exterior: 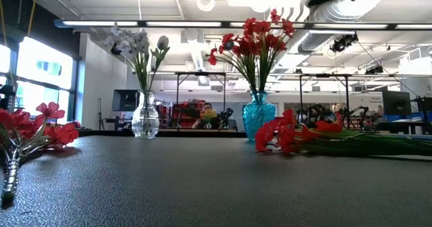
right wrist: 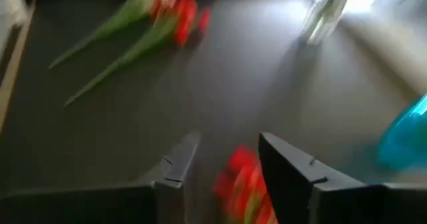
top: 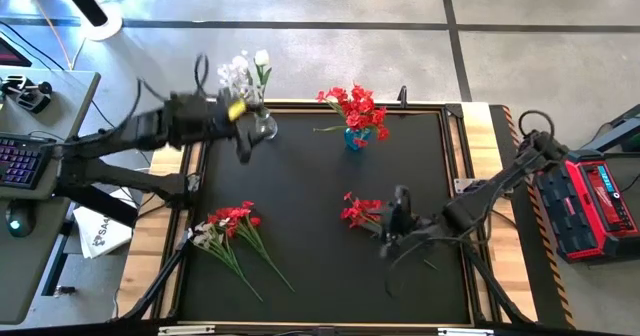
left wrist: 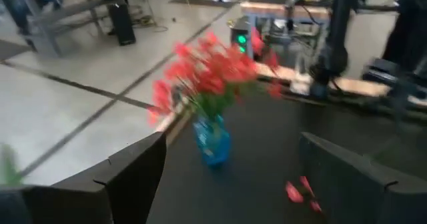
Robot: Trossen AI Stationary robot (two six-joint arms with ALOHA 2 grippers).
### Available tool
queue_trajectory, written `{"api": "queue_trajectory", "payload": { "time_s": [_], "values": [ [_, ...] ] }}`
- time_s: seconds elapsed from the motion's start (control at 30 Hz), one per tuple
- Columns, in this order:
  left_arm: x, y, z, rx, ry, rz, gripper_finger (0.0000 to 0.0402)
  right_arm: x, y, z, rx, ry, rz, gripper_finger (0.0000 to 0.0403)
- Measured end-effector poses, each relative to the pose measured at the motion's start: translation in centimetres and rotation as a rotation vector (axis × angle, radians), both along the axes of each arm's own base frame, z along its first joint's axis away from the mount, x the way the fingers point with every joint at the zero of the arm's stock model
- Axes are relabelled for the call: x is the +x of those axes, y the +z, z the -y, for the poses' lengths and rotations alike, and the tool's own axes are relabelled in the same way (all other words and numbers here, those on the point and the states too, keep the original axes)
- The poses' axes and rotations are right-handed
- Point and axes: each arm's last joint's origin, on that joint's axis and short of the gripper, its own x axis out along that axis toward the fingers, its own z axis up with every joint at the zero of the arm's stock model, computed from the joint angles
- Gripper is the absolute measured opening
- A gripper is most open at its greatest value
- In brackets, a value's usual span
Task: Sort flowers into vase by color
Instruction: Put the right red flowers into the blue vase
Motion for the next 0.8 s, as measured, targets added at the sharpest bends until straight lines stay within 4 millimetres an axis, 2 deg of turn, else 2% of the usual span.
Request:
{"api": "queue_trajectory", "payload": {
  "time_s": [0.17, 0.3, 0.5, 0.63, 0.8],
  "values": [
    [-0.4, -4.9, 3.8, -0.038, -0.007, -0.080, 0.0324, -0.5, -0.9, -0.1, 0.382, 0.061, -0.224, 0.0183],
    [-1.2, -7.9, 5.8, -0.114, -0.022, -0.106, 0.0323, -0.7, -2.3, -0.6, 0.444, 0.098, -0.394, 0.0202],
    [-2.0, -9.8, 7.1, -0.133, -0.033, -0.109, 0.0323, -1.7, -4.4, 1.0, 0.437, -0.092, -0.682, 0.0188],
    [-2.2, -10.2, 7.0, -0.113, 0.034, -0.105, 0.0323, -1.5, -4.4, 1.9, 0.349, -0.140, -0.649, 0.0181],
    [-2.3, -10.4, 6.9, -0.115, 0.039, -0.120, 0.0323, -0.6, -4.7, 2.9, 0.348, -0.174, -0.641, 0.0181]
  ]
}}
